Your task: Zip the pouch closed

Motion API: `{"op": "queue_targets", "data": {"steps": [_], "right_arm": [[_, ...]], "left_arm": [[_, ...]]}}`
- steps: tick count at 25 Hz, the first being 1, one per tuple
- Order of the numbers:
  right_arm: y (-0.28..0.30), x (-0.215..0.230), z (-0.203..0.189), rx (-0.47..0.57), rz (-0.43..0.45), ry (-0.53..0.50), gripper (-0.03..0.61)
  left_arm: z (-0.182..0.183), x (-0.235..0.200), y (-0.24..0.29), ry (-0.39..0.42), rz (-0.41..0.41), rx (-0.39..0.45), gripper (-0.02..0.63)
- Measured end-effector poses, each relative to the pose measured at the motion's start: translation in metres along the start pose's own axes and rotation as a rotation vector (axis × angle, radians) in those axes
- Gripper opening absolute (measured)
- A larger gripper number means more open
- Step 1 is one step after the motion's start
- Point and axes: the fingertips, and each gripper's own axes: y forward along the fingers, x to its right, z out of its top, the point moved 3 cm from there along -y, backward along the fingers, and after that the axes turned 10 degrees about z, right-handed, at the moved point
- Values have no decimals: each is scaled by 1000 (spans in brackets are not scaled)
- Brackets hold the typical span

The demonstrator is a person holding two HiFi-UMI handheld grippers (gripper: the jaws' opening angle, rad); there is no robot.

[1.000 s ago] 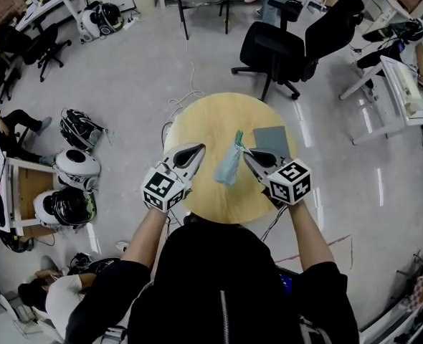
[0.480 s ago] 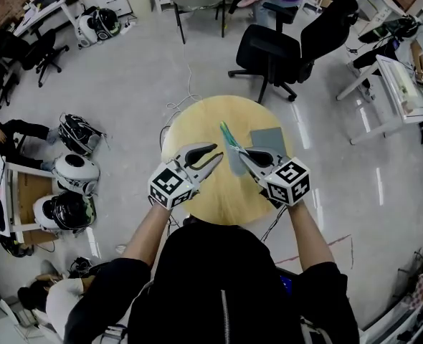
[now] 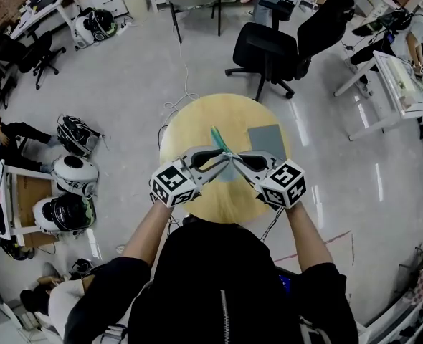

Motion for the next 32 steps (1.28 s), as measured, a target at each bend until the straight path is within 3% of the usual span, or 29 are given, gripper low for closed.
{"op": "queue_targets", "data": {"steps": [11, 23, 32], "right_arm": [[9, -6, -8, -29, 9, 11, 17], [15, -12, -14, -33, 18, 24, 17], [8, -12, -15, -28, 7, 26, 15]], "left_arm": [[-5, 4, -7, 29, -24, -14, 15], [-11, 4, -12, 91, -32, -47, 6], [-11, 3, -8, 87, -16, -66, 5]]}}
